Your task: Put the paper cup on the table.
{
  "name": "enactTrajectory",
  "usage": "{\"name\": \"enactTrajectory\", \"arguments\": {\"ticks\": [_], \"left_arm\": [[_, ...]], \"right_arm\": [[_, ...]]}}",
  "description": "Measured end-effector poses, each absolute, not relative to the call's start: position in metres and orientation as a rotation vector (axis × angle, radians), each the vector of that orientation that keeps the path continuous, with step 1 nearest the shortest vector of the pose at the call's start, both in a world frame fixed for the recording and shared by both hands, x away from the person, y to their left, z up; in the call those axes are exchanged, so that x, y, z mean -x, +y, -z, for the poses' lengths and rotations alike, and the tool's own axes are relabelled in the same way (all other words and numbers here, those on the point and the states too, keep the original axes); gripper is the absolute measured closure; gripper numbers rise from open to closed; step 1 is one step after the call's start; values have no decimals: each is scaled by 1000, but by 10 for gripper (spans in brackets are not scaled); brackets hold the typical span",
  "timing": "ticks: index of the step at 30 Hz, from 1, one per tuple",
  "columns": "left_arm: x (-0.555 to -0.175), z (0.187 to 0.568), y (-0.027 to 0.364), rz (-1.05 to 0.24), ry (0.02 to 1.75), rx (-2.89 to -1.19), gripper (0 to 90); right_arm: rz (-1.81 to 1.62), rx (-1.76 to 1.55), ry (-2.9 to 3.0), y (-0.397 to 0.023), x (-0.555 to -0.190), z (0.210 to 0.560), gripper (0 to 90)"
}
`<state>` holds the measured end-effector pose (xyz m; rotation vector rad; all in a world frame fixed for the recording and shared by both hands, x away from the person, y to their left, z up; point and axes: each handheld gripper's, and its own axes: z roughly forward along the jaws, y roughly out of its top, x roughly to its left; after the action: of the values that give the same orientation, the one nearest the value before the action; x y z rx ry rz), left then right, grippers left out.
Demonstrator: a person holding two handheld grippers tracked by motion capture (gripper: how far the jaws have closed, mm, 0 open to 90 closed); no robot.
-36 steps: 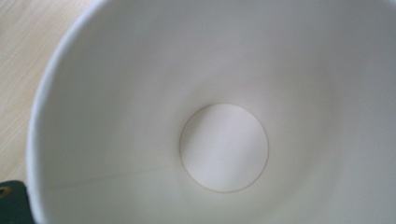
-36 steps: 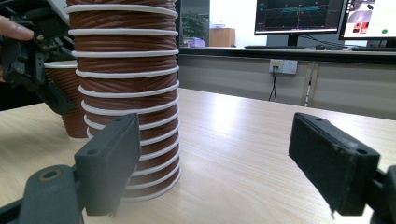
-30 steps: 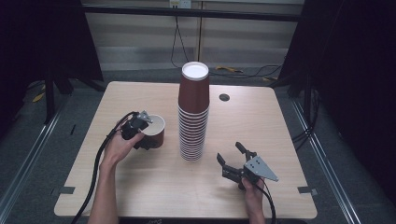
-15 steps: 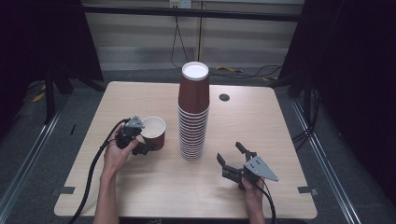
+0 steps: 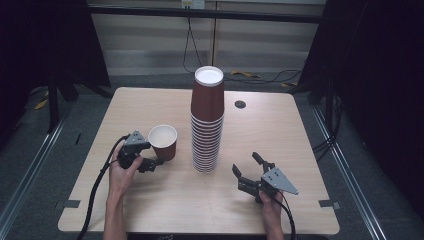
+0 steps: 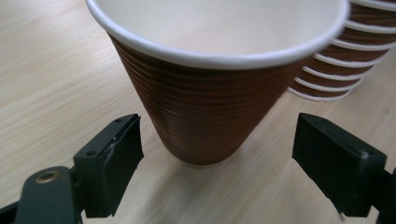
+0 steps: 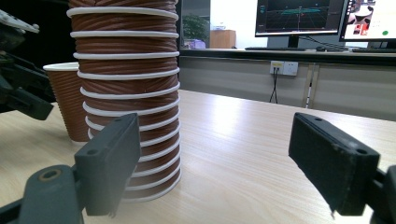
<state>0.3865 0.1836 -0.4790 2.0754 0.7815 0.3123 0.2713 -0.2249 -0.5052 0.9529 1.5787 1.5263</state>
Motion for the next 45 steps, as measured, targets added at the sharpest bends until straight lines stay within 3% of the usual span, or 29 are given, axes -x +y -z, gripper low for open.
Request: {"name": "enactTrajectory", "arguments": {"ticks": [12,16,26,43,45], "left_arm": [[-358,474,195,-412,763,-1840,158],[-341,477,191,-496,798,-1806,157],[-307,491,177,-553,751,-1632,156],[-290,507,126,-531,711,-1578,154],[-286,511,125,-578,705,-1566,155]], "right_arm": [[-1526,-955,1575,-225,-271,505,168],[-1525,-954,1573,-225,-271,505,167],[-1522,-954,1571,-225,-271,505,167],[-1525,-955,1569,-225,-270,505,166],[-1525,-951,1570,-224,-270,505,166]]}}
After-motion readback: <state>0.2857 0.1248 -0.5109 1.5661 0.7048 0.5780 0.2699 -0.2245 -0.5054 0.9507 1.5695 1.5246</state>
